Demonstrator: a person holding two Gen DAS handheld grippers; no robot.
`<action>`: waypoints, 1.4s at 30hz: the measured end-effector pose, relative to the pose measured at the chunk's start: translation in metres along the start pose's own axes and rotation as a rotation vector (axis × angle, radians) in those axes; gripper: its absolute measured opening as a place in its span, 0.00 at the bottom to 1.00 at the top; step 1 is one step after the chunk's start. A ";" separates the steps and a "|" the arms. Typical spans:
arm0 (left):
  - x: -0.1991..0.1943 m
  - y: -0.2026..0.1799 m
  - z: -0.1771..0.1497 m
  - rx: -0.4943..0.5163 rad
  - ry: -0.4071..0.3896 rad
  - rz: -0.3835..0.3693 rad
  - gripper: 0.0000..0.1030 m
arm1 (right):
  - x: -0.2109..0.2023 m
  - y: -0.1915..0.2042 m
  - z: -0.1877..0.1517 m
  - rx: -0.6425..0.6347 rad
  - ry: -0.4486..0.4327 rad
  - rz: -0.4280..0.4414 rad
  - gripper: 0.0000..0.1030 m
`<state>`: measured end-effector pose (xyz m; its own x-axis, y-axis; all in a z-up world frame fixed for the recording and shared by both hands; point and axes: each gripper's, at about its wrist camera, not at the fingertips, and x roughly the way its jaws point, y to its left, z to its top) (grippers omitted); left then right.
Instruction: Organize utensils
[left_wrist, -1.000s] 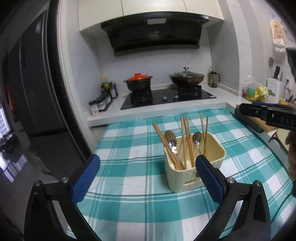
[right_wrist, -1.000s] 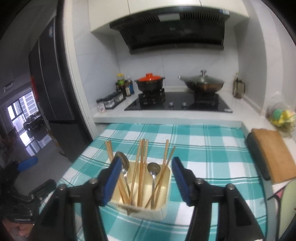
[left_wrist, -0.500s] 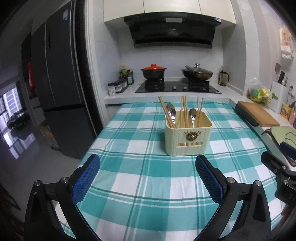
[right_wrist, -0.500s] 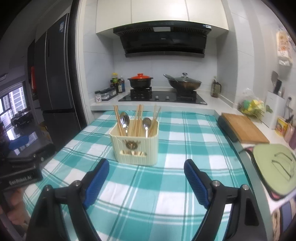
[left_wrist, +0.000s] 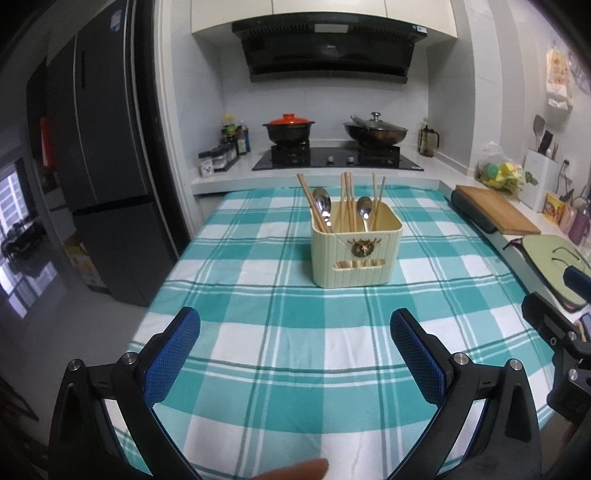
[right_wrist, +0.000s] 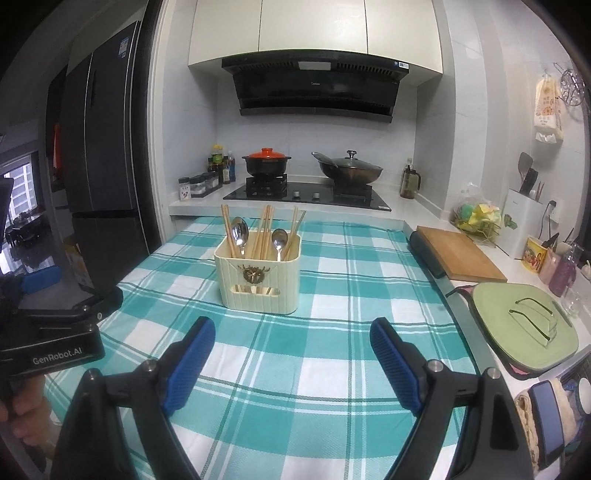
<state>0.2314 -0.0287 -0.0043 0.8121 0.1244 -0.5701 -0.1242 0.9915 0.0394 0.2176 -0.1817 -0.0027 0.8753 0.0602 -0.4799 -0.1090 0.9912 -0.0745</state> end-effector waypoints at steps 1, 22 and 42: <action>0.000 0.002 -0.001 -0.009 0.002 -0.010 1.00 | -0.002 0.003 0.000 -0.003 -0.004 0.000 0.85; -0.003 0.006 -0.001 -0.016 -0.002 -0.005 1.00 | -0.010 0.023 0.002 -0.029 -0.017 0.042 0.85; -0.009 0.003 -0.001 -0.002 -0.004 0.008 1.00 | -0.012 0.023 -0.001 -0.033 -0.004 0.053 0.85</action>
<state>0.2230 -0.0271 -0.0002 0.8133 0.1327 -0.5665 -0.1320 0.9903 0.0423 0.2040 -0.1595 0.0002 0.8698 0.1129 -0.4803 -0.1706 0.9822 -0.0782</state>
